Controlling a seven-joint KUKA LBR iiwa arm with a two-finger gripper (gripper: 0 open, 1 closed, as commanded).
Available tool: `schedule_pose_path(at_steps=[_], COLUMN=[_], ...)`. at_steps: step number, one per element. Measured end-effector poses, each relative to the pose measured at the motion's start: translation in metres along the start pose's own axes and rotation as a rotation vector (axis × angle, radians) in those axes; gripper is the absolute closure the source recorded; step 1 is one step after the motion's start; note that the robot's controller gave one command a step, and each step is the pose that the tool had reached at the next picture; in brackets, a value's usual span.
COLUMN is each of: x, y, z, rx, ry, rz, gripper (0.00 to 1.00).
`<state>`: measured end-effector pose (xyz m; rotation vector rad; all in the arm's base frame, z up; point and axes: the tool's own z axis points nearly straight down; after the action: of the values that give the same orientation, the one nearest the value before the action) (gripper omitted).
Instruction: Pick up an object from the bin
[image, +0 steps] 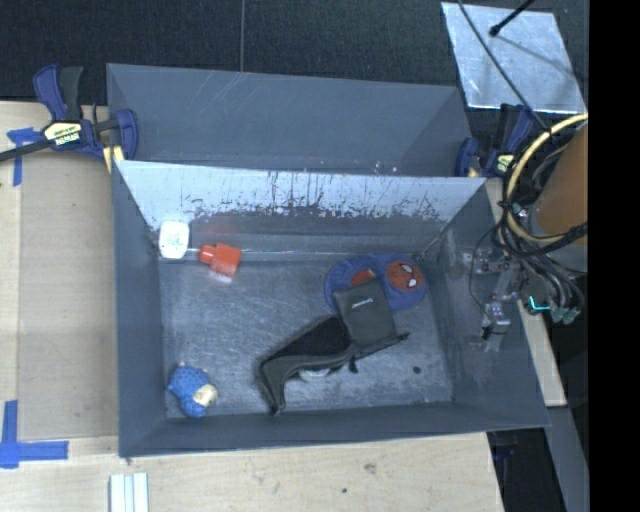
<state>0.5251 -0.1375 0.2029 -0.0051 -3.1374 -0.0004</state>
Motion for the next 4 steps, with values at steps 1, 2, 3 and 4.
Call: schedule_pose_path(at_steps=[1,2,3,4], x=[-0.026,-0.029,-0.042,-0.040], y=[0.028,0.028,0.028,0.028], z=[0.134,0.128,-0.036,-0.031], rx=[0.003,0.005,0.004,0.001], ry=[-0.014,-0.024,-0.017,-0.009], rz=[-0.062,-0.063,-0.088,-0.089], gripper=[0.00,1.00,1.00,0.00])
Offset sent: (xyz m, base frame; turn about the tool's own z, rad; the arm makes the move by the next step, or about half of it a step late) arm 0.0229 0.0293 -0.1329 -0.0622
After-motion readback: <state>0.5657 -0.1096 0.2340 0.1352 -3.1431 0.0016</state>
